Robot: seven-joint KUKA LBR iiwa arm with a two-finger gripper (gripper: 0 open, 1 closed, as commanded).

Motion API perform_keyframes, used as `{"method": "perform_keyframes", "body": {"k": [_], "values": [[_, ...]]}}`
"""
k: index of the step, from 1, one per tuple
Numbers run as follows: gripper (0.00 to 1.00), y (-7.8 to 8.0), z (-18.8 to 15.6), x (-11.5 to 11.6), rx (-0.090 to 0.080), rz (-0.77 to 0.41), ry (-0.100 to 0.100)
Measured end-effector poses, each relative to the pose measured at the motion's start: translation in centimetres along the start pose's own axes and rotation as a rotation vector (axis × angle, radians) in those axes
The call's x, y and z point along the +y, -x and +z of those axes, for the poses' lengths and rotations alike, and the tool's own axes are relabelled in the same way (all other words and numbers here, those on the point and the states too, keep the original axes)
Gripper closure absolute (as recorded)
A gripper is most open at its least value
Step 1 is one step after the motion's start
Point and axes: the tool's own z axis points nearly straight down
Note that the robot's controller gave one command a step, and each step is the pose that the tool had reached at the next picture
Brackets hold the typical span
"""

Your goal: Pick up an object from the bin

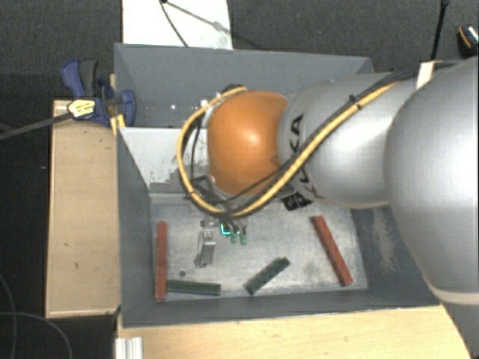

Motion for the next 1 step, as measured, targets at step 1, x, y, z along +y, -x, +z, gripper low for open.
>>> {"method": "perform_keyframes", "body": {"k": [1], "values": [[0.0,-4.3,5.38,-7.58,0.003,-0.002,-0.005]]}}
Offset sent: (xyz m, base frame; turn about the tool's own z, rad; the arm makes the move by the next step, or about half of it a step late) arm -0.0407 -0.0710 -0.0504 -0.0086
